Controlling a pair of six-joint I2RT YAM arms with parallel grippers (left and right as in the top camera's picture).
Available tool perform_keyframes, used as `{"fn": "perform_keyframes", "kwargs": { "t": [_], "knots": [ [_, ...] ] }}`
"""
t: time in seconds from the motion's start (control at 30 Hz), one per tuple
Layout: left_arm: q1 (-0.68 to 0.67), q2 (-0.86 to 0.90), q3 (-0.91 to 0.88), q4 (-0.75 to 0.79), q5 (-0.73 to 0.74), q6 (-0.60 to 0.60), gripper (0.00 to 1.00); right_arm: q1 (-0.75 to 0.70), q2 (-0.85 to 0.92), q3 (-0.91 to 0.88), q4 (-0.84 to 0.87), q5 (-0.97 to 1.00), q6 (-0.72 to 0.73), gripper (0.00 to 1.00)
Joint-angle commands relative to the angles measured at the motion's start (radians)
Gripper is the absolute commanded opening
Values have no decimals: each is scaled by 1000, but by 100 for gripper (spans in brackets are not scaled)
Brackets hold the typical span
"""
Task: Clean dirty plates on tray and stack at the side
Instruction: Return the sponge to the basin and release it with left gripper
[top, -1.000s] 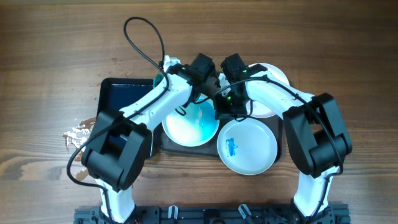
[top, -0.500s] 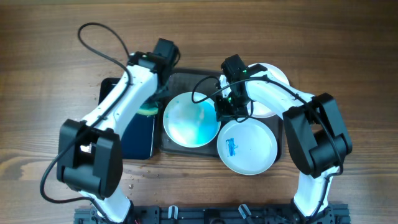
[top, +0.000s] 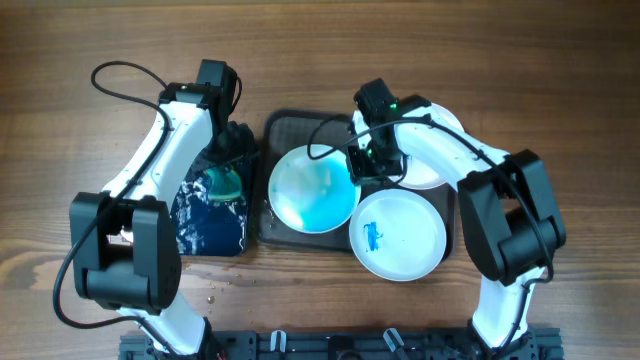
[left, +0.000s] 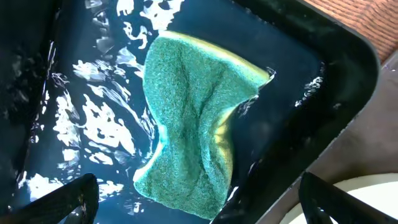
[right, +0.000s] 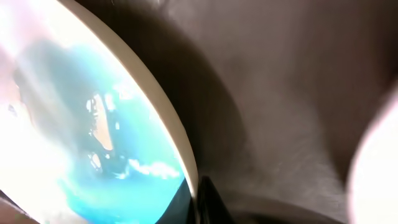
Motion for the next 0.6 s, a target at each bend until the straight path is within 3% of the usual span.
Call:
{"fn": "perform_keyframes", "kwargs": {
  "t": [0.0, 0.17, 0.37, 0.57],
  "knots": [
    [9, -26, -8, 10, 20, 27, 100, 11, -14, 91, -37, 84, -64, 5],
    [83, -93, 25, 13, 95, 27, 100, 84, -14, 127, -55, 146, -86, 5],
    [233, -154, 30, -60, 95, 27, 100, 98, -14, 127, -79, 34, -38, 5],
    [282, -154, 29, -108, 94, 31, 100, 97, -14, 127, -243, -90, -37, 4]
  ]
}}
